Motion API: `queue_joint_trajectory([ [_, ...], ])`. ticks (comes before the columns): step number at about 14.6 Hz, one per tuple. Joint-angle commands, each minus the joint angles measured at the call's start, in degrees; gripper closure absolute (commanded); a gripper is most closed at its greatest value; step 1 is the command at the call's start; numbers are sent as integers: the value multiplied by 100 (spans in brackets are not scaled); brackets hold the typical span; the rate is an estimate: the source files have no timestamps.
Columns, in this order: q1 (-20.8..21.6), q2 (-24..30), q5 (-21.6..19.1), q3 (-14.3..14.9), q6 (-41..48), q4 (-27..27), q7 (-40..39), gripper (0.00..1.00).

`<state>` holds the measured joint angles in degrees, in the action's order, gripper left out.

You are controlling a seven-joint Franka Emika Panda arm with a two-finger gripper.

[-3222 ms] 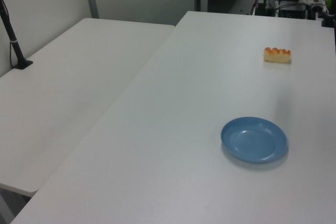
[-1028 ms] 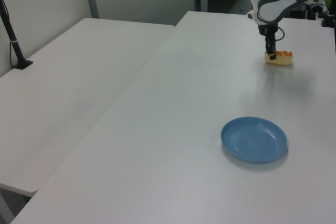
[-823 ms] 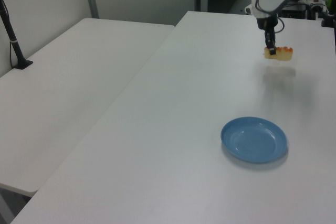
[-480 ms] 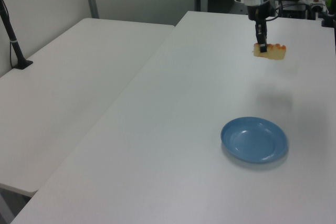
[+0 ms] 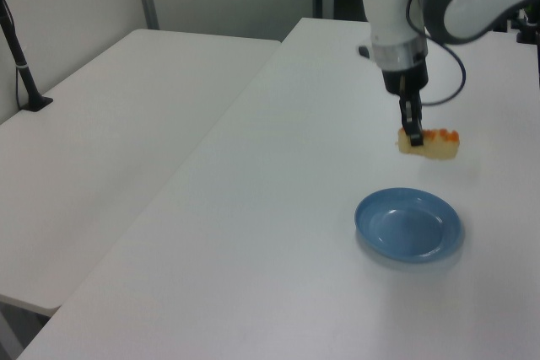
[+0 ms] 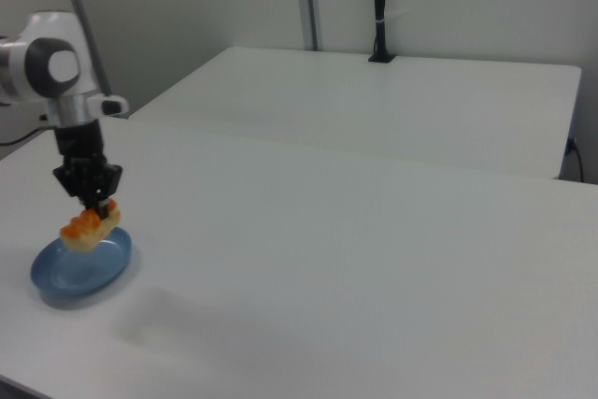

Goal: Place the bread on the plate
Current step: 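Carry the bread roll over the blue plate and lower it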

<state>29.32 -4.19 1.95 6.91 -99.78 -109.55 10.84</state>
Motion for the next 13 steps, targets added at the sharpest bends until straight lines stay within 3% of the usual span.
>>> queue_joint_trajectory([
  [1,450,-511,-37,100,-446,-57,409,75],
  [2,486,-696,-20,100,-585,-49,488,72],
  [3,495,-828,15,100,-761,-49,567,62],
  [5,521,-987,77,83,-903,-31,594,3],
  [9,654,-1058,235,30,-903,-5,594,0],
  [11,557,-804,244,-5,-668,179,594,0],
  [13,-55,-322,235,-145,-36,556,533,0],
])
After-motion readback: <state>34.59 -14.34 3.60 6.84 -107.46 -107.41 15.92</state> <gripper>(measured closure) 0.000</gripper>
